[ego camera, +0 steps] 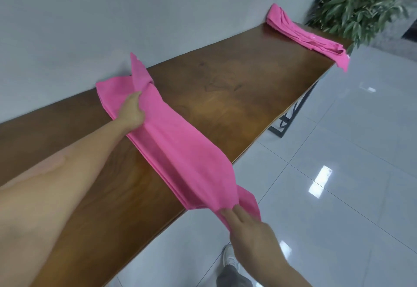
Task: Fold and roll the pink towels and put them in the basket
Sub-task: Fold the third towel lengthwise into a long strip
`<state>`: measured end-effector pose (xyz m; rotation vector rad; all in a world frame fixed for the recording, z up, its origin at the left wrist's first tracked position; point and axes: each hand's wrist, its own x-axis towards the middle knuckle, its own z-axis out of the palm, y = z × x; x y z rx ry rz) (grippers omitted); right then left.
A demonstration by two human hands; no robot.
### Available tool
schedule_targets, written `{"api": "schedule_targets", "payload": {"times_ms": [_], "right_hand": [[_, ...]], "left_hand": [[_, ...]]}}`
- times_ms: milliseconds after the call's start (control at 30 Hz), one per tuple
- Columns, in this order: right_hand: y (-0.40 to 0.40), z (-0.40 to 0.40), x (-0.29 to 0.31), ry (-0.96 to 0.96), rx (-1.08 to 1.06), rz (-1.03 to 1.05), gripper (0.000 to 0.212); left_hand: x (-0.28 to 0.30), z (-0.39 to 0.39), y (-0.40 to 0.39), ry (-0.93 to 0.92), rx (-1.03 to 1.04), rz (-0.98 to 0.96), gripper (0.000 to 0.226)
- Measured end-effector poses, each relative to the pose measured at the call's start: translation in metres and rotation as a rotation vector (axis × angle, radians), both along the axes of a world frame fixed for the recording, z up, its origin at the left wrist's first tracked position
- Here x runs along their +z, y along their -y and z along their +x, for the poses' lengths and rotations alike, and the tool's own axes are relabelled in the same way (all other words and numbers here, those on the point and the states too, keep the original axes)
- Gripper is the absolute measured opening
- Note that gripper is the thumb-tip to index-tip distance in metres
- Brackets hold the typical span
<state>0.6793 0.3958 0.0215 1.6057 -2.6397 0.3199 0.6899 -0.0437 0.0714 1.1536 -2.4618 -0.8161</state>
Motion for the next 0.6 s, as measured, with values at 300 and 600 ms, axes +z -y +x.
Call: {"api": "schedule_targets", "payload": {"times_ms": [300,600], "right_hand": [[-0.016,-0.011,-0.027,0.411,-0.048,0.002,0.028],[0.019,-0.110,-0.050,0.693,-0.230,-0.042,0.083]], "left_hand": [[-0.014,0.002,-0.072,0.262,0.159,-0.102,0.075],[-0.057,-0.025,-0.202,0.269,-0.026,-0.055,0.073]]}}
